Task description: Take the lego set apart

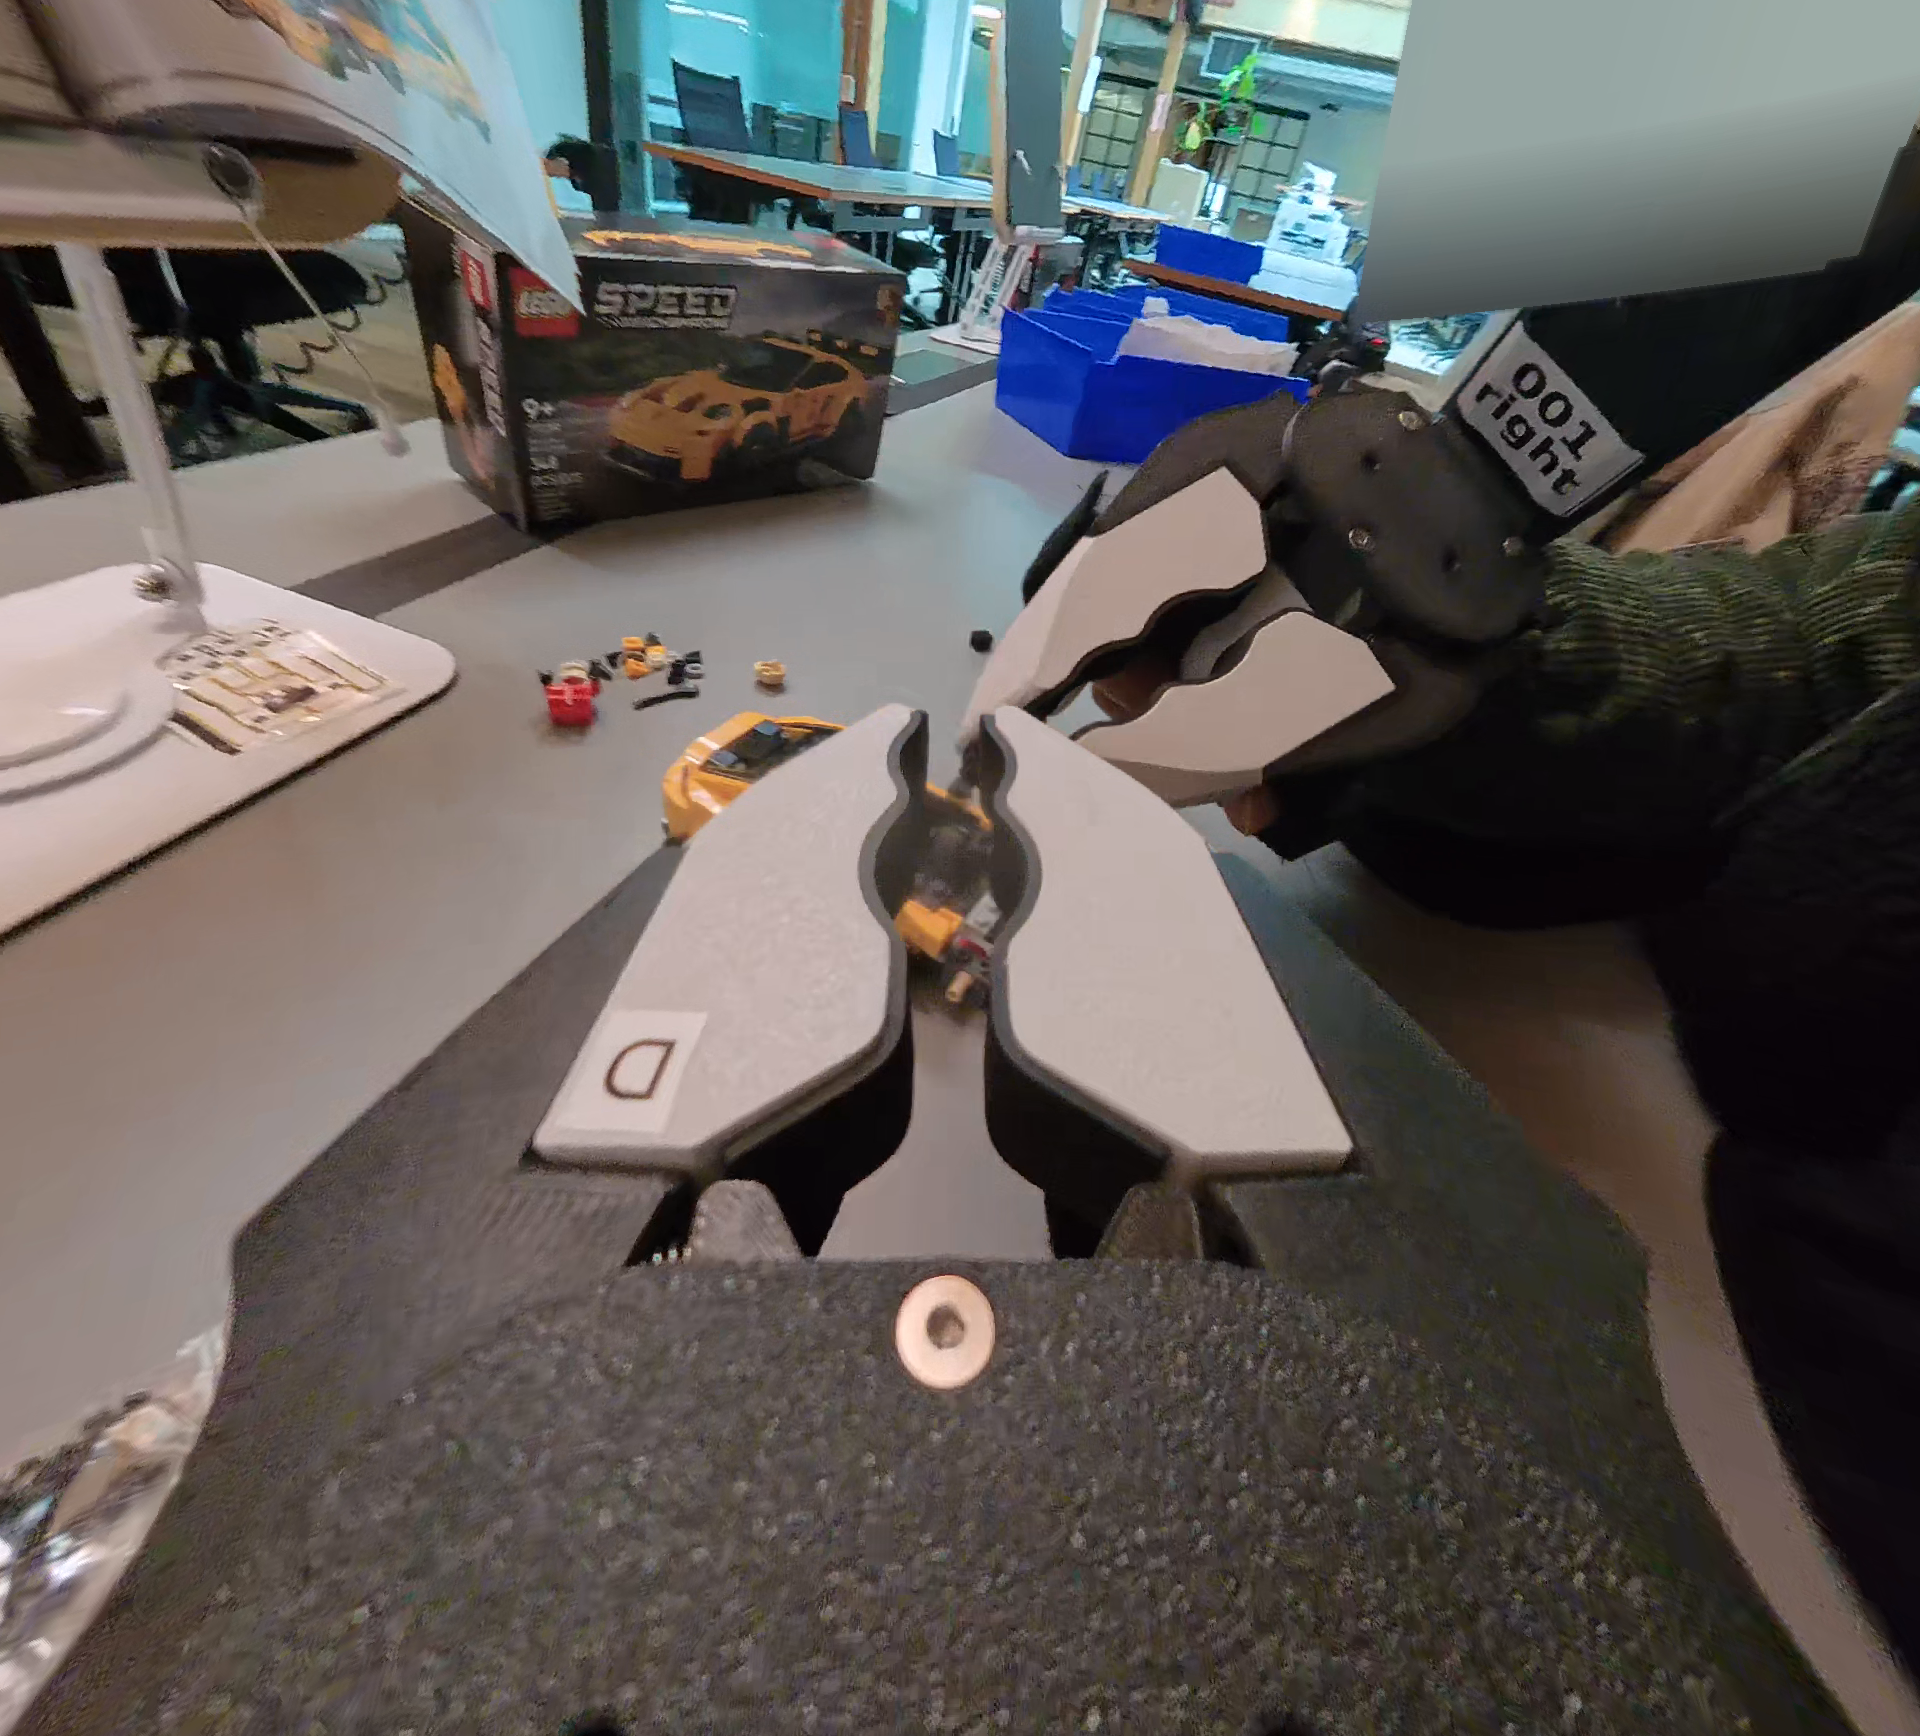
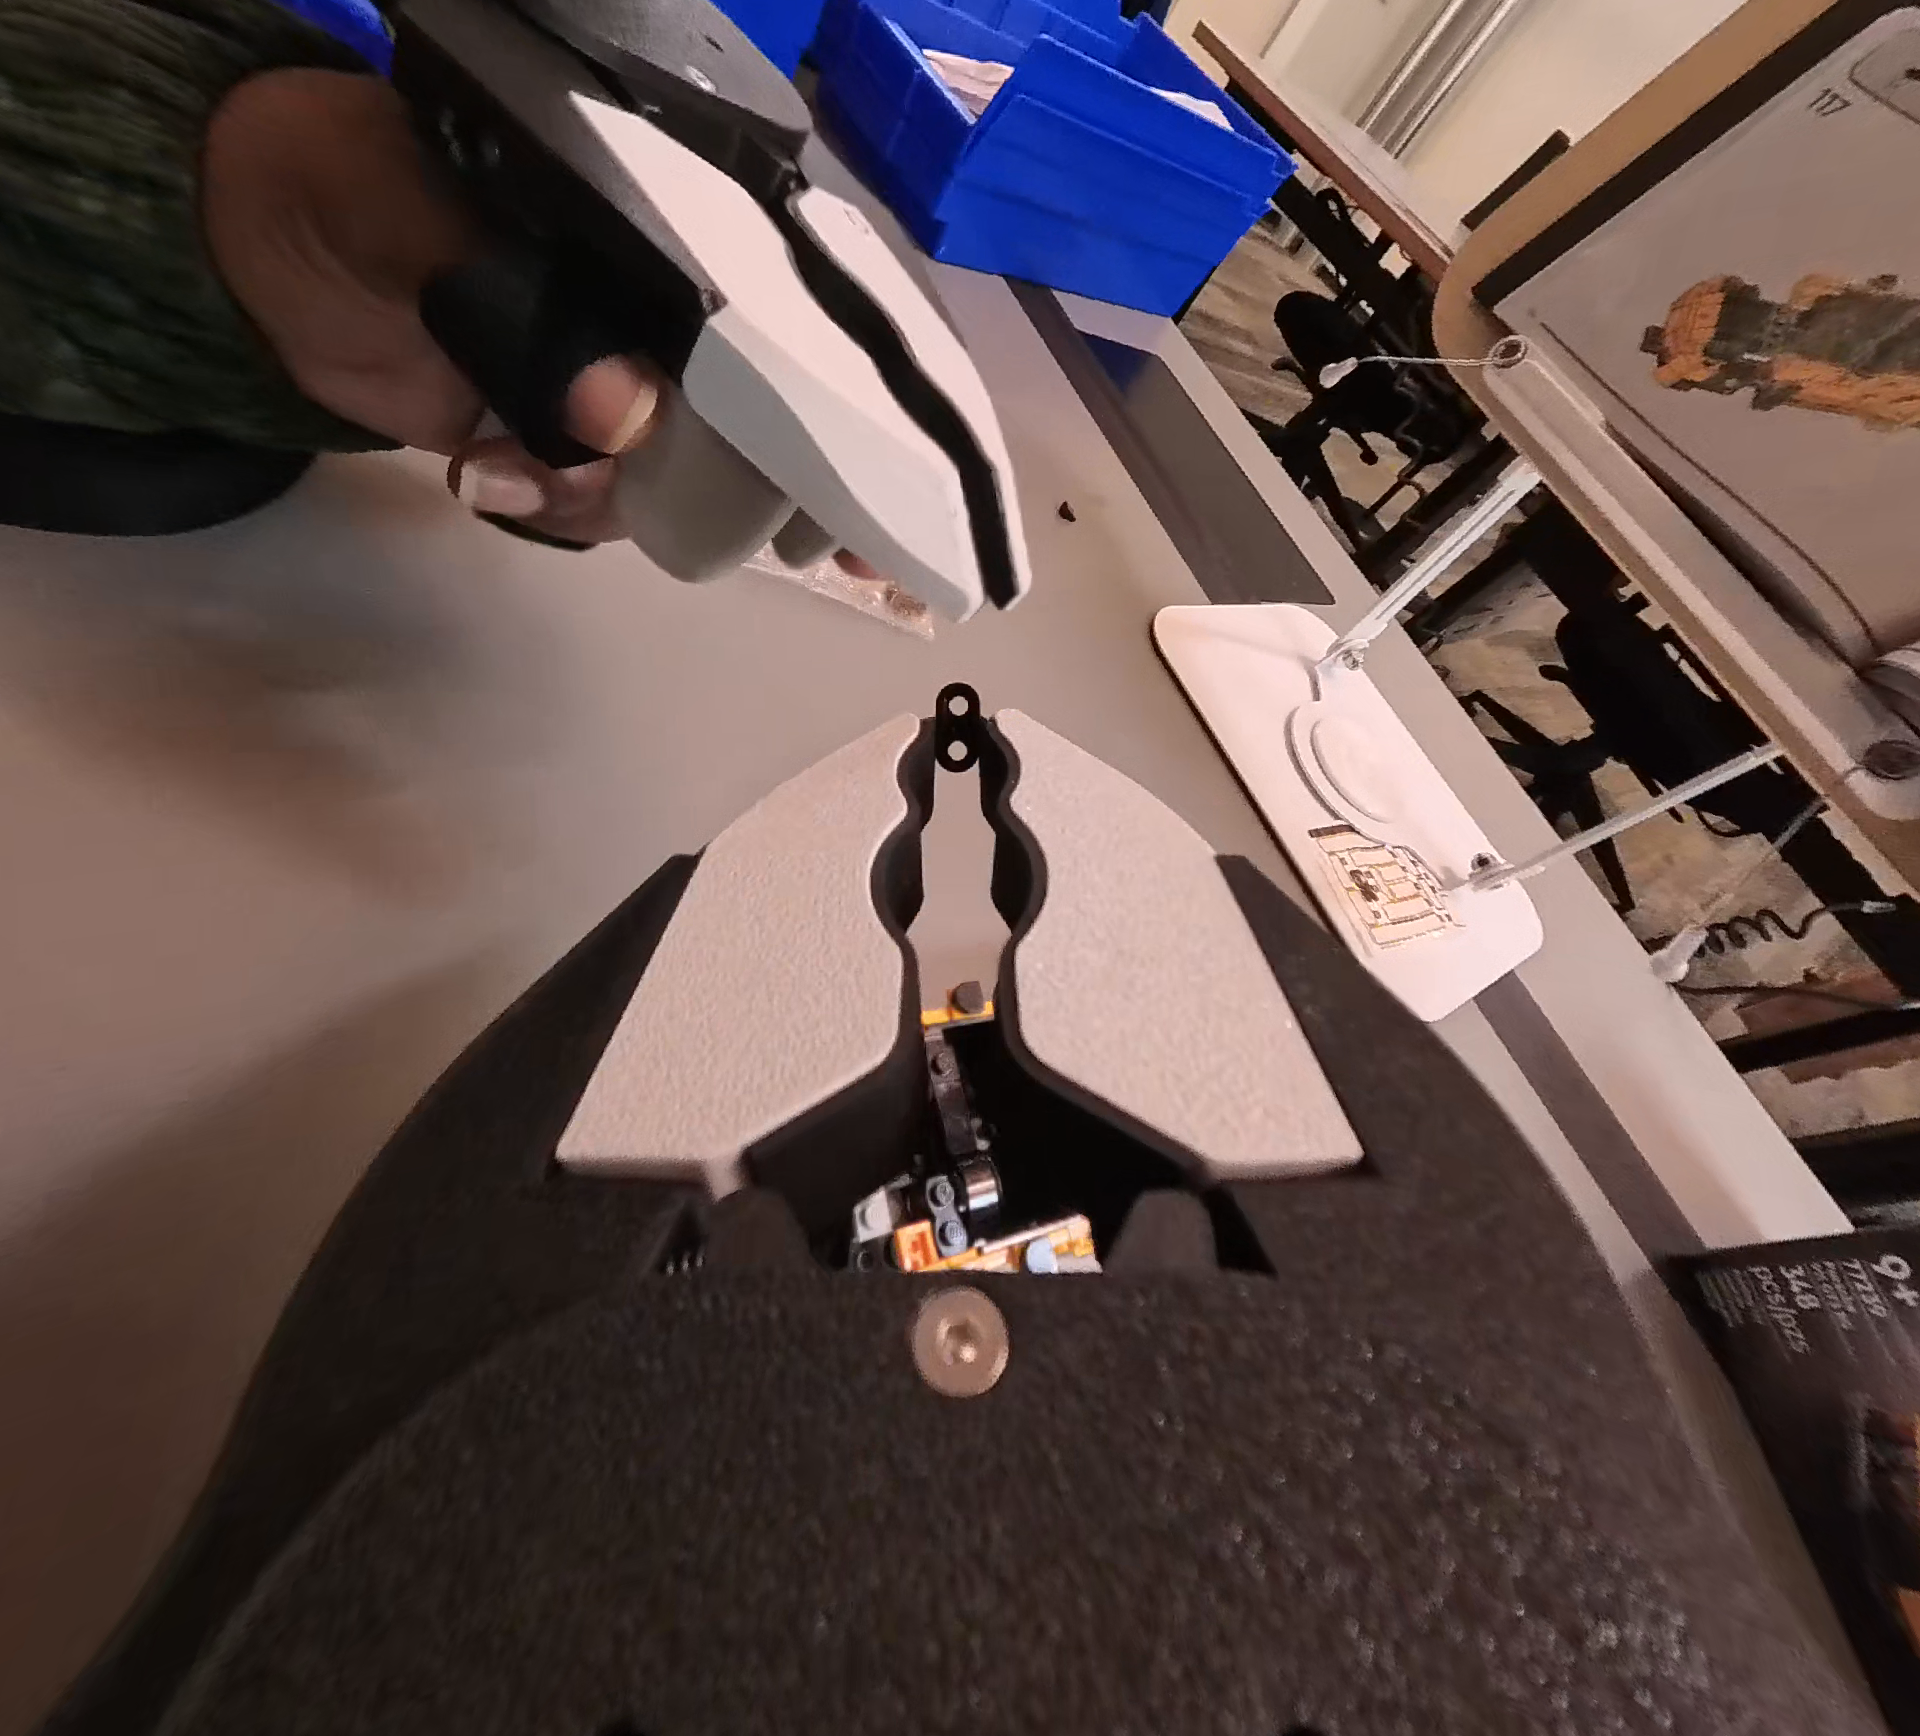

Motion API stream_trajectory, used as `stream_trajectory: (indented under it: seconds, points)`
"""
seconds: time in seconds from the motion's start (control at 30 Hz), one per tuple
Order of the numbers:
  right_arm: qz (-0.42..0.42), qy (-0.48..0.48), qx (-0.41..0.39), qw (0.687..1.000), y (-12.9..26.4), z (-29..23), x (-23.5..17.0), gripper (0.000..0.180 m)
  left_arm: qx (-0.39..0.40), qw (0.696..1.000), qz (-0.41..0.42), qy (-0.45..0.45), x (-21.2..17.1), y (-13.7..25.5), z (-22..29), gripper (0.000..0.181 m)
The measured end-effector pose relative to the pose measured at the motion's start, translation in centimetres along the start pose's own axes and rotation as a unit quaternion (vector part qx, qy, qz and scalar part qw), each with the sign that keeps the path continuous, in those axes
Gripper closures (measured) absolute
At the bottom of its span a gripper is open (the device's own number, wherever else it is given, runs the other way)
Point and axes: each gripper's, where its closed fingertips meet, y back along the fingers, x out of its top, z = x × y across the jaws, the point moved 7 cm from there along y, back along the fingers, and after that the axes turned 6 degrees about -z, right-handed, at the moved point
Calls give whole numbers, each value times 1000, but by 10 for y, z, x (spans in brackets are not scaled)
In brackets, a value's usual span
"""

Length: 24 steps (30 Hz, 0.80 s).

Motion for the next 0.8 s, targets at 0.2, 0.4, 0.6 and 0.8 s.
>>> stream_trajectory:
  seconds: [0.2, 0.4, 0.6, 0.8]
  points:
    - [12, 8, -2, 1000, 1, -1, 2, 172, -33, 999, -22, 26, -7, -7, 3, 171]
    - [15, 30, -16, 999, 3, -2, 2, 172, -47, 997, -27, 51, -9, -8, 2, 173]
    - [10, 90, -41, 995, 3, -6, 2, 172, -78, 991, -31, 100, -12, -10, 0, 175]
    - [-4, 85, -54, 995, 7, 1, -1, 167, -45, 992, -51, 111, -8, 1, -12, 176]
